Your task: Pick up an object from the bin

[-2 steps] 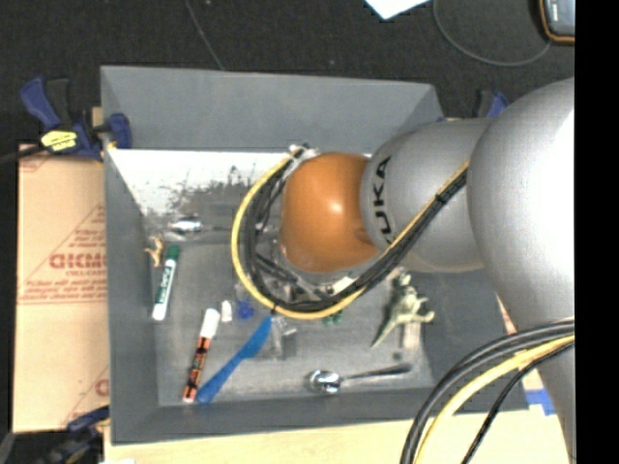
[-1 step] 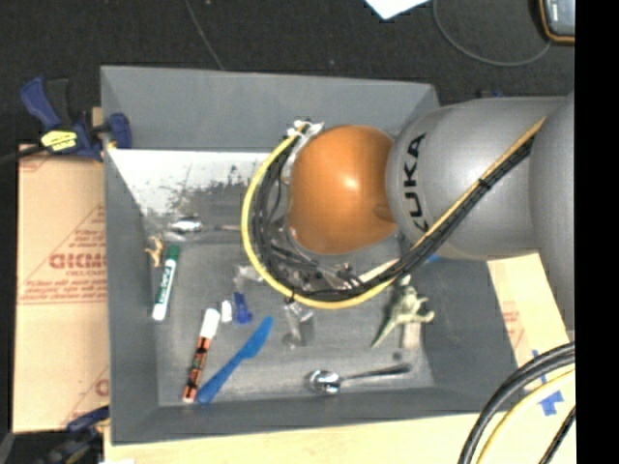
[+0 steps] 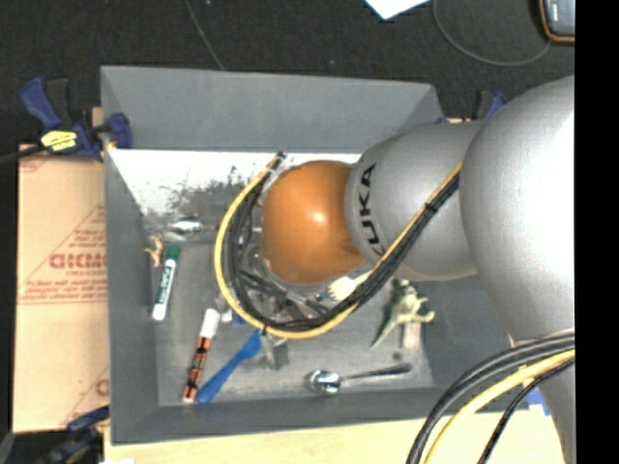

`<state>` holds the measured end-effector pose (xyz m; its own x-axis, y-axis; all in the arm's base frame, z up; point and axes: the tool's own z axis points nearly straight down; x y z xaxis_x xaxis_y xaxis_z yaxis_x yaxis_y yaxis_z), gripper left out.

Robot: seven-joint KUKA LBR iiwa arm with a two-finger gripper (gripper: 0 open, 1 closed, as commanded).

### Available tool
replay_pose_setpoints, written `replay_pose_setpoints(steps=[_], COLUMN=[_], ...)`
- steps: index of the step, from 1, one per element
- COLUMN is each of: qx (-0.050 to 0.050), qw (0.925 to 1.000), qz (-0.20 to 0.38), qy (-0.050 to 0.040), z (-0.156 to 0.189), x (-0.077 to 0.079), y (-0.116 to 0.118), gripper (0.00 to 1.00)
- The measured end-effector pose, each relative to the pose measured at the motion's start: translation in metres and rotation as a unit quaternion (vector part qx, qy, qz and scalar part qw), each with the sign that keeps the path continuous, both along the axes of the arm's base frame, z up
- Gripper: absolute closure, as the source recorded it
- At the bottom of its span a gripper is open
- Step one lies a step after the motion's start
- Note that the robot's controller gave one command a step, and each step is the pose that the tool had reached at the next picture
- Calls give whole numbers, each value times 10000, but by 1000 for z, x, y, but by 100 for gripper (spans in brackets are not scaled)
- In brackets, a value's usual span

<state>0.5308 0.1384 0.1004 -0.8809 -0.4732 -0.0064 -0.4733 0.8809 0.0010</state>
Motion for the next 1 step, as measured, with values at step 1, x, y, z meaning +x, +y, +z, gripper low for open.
replay_pose_setpoints(steps=[1], qx=[-25], qw=[9732], qz=[2300], qy=[-57], z=[-30], x=[5], y=[-2], gripper=[0])
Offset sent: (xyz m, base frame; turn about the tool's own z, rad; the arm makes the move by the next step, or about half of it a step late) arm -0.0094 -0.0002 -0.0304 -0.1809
